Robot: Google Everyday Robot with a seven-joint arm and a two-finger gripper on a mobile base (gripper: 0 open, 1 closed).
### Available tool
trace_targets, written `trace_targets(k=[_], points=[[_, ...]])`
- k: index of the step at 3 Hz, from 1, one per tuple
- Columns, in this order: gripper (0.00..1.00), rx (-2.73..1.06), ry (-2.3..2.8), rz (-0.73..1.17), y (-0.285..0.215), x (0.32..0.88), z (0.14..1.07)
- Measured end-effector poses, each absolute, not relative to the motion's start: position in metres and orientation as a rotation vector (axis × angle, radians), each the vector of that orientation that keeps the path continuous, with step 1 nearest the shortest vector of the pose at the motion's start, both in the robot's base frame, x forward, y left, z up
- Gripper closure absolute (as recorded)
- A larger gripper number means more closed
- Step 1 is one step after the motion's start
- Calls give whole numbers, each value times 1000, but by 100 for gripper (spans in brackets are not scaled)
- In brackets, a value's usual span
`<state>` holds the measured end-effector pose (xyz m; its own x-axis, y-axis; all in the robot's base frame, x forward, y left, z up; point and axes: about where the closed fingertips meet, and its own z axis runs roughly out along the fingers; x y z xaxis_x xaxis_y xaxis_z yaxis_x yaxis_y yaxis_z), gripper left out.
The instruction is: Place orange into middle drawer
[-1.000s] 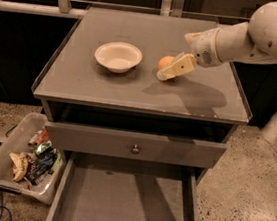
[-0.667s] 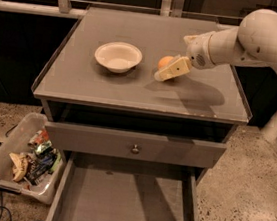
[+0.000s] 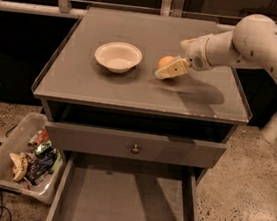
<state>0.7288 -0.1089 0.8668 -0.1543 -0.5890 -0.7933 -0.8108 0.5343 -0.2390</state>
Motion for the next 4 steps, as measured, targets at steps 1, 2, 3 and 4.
trace_targets(k=[1,2,3,4], points=[[41,-1153,1851,303,-109,729,867],[64,-1153,1851,303,-109,729,867],[87,-1153,1851,303,-109,729,867],[100,-1153,1851,303,-109,729,867]])
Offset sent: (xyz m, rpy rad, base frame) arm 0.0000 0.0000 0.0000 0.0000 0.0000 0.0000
